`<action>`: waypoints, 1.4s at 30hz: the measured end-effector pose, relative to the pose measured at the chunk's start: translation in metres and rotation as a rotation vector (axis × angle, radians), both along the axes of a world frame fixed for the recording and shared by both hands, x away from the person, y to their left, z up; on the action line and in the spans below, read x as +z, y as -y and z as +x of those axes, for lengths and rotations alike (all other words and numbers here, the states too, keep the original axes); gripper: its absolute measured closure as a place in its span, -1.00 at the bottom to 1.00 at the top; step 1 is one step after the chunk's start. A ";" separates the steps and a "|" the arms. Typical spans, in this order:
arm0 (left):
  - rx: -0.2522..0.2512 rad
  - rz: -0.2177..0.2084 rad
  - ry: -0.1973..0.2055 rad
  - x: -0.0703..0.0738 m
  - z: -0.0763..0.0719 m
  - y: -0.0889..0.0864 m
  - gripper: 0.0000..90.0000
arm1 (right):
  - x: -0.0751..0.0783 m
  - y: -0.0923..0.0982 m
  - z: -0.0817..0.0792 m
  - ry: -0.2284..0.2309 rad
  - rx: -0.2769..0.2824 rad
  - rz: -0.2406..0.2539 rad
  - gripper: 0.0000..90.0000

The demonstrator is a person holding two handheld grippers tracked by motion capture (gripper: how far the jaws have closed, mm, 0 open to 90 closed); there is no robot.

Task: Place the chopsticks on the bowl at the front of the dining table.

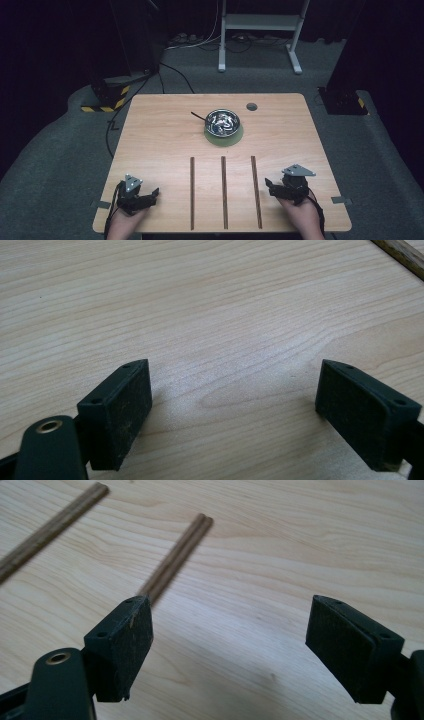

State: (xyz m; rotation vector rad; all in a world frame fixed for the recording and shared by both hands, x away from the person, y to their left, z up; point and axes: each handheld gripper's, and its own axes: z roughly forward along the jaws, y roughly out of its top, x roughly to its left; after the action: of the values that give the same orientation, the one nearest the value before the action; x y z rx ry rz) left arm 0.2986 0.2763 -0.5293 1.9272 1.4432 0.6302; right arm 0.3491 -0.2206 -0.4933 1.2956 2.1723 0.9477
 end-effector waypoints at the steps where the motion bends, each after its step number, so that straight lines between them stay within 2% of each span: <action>1: -0.001 -0.009 0.001 0.000 0.000 0.000 -0.67 | 0.002 -0.007 -0.001 0.003 0.003 -0.011 -0.56; 7: 0.000 -0.015 0.000 0.000 0.000 0.000 -0.67 | 0.002 -0.020 0.000 0.005 0.010 -0.045 -0.53; 12: -0.008 -0.017 0.002 -0.001 0.000 0.000 -0.67 | 0.001 -0.030 0.007 0.012 0.005 -0.074 -0.48; 14: -0.008 -0.017 0.000 0.000 0.000 0.000 -0.67 | -0.002 -0.033 0.011 0.004 -0.008 -0.079 -0.47; 16: -0.010 -0.016 0.003 -0.001 0.001 0.000 -0.67 | -0.006 -0.035 0.014 -0.028 -0.007 -0.085 -0.47; 18: -0.009 -0.017 0.001 0.000 0.000 0.000 -0.67 | -0.010 -0.037 0.017 -0.024 -0.009 -0.097 -0.47; 19: -0.012 -0.016 0.004 -0.001 0.001 0.000 -0.67 | -0.011 -0.037 0.017 -0.037 -0.007 -0.095 -0.47; 20: -0.012 -0.016 0.003 0.000 0.001 0.000 -0.66 | -0.012 -0.037 0.019 -0.024 -0.004 -0.104 -0.47; 24: -0.014 -0.016 0.003 0.000 0.000 0.000 -0.66 | -0.014 -0.039 0.018 -0.047 0.001 -0.110 -0.47; 25: -0.013 -0.014 0.001 0.000 0.000 0.000 -0.66 | -0.016 -0.039 0.019 -0.034 -0.004 -0.119 -0.47; 31: -0.018 -0.016 0.003 0.000 0.000 0.000 -0.66 | -0.015 -0.037 0.018 -0.053 -0.002 -0.103 -0.47; 40: -0.017 -0.014 0.001 0.000 0.000 0.000 -0.66 | -0.015 -0.036 0.020 -0.054 -0.001 -0.108 -0.47; 42: -0.018 -0.017 0.004 -0.001 0.000 0.000 -0.66 | -0.016 -0.032 0.021 -0.046 -0.018 -0.110 -0.47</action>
State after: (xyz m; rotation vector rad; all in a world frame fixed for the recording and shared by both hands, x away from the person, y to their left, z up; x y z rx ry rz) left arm 0.2990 0.2760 -0.5299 1.9224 1.4226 0.6113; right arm 0.3702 -0.1882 -0.5089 1.2939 2.2108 0.7878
